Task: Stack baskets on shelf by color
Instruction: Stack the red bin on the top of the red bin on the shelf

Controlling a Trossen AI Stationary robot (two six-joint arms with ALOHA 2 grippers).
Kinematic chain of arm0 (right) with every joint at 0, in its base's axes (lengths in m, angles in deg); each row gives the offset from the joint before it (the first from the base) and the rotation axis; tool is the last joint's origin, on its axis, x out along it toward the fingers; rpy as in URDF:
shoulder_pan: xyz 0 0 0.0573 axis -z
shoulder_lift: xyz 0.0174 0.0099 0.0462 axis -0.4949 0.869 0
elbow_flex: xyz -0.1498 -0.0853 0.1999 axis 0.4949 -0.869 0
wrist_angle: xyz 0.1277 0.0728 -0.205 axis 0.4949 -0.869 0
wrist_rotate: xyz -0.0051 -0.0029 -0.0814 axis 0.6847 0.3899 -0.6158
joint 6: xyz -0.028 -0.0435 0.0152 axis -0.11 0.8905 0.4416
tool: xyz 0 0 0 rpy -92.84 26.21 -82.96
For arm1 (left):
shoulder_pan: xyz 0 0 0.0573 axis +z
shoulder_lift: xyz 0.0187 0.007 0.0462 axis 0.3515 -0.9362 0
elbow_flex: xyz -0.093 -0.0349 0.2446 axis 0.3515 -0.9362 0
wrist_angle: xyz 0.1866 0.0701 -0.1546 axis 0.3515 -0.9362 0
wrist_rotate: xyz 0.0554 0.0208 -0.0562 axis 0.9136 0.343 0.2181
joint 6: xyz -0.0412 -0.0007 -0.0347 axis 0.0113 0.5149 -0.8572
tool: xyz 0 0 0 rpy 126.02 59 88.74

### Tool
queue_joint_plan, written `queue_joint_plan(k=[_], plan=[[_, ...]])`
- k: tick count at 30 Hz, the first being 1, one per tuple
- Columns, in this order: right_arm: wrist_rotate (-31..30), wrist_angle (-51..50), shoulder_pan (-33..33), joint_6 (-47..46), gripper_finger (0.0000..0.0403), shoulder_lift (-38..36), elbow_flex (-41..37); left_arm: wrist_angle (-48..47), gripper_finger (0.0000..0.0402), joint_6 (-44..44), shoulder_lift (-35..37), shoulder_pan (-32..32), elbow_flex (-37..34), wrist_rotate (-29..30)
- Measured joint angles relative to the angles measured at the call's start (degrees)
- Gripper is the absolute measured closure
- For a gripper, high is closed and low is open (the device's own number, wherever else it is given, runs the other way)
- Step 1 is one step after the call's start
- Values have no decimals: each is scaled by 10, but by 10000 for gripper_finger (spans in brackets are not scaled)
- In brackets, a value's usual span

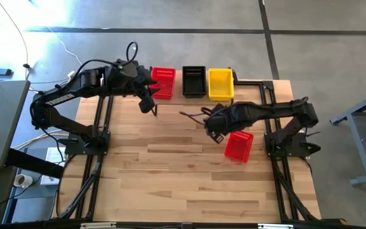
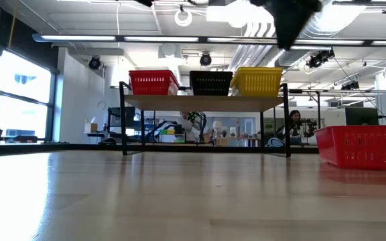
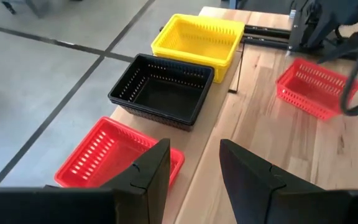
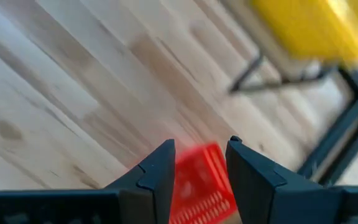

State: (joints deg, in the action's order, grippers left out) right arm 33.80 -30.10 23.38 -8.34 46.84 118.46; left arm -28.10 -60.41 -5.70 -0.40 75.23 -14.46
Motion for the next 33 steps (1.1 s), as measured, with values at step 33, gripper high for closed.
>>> queue_joint_plan(k=[33], plan=[[133, 157, -73, -600, 274, -245, -504, -3, 273, -43, -29, 0, 0, -15]])
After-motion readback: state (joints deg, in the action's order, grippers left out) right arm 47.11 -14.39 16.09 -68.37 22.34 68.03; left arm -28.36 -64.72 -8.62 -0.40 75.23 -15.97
